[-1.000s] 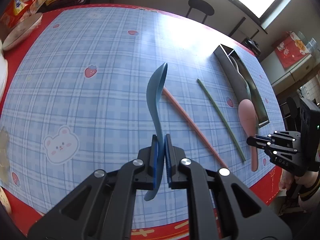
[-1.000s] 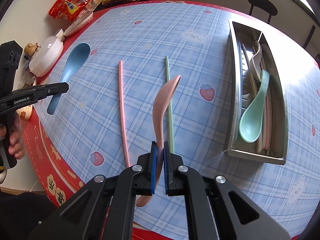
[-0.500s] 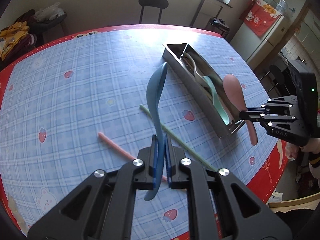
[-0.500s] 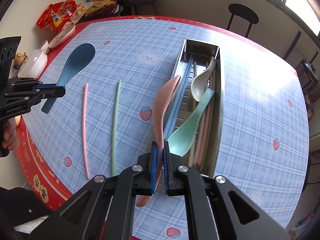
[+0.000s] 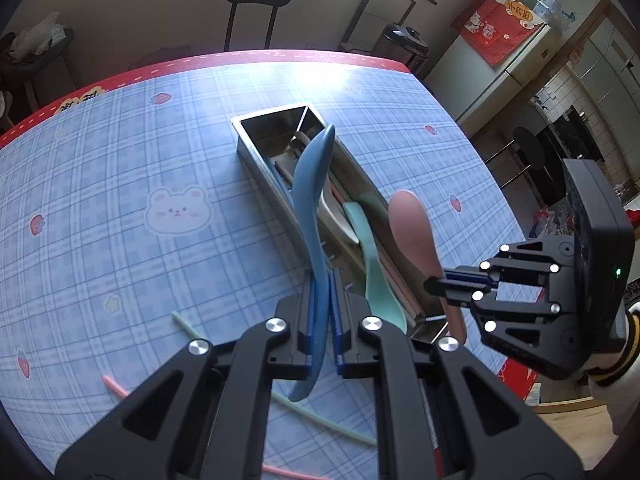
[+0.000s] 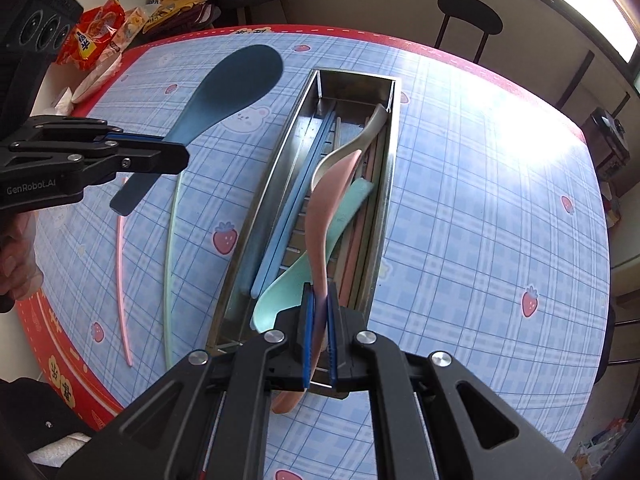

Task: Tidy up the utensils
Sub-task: 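Carry the blue and pink spoons over the steel tray with both tools, then lower both spoons into the tray and open both tools, then grasp the green chopstick with the right tool while the left tool grasps the pink chopstick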

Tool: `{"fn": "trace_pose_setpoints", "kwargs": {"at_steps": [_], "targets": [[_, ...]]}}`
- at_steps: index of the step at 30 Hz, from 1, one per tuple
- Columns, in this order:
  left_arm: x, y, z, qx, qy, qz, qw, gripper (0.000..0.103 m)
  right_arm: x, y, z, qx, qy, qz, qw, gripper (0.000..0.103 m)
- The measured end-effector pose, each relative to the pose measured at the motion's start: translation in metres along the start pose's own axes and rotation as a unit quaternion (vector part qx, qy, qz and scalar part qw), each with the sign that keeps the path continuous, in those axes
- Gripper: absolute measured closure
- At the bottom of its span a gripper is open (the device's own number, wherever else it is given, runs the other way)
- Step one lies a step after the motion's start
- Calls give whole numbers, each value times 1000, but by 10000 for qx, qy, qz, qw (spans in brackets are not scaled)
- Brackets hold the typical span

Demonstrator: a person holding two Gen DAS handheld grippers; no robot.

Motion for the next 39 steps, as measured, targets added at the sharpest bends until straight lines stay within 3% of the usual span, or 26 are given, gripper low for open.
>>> {"fn": "trace_pose_setpoints", "kwargs": {"at_steps": [6, 13, 17, 21, 30, 33, 39], "targets": [[31, -31, -3, -494, 244, 50, 9985, 92, 8, -9, -3, 141, -89, 43, 9999, 97], [56, -56, -3, -764, 285, 132, 9966, 92, 20, -12, -6, 278, -158, 114, 9994, 97], [55, -66, 0, -608, 163, 95, 9980, 73, 17, -15, -4, 373, -144, 3, 9992, 95], [39, -69, 9, -497, 14, -19, 9988, 71, 5, -14, 0, 320, -141, -90, 9993, 90], [-15, -37, 47, -412, -472, -207, 9978, 58, -16, -7, 15, 328, -221, -246, 9989, 87], [-35, -15, 61, -426, -723, -297, 9960, 46, -19, -1, 25, 341, -288, -258, 9987, 86], [-65, 35, 92, -510, -1173, -265, 9914, 37, -20, 7, 50, 261, -398, -260, 9985, 83]]}}
Point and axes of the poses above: each gripper's, at about its wrist camera, not at the fingertips, and x roughly the way its jaws point, z to its left, y to its underside, the point moved 5 cm from there along x, roughly the way its jaws point
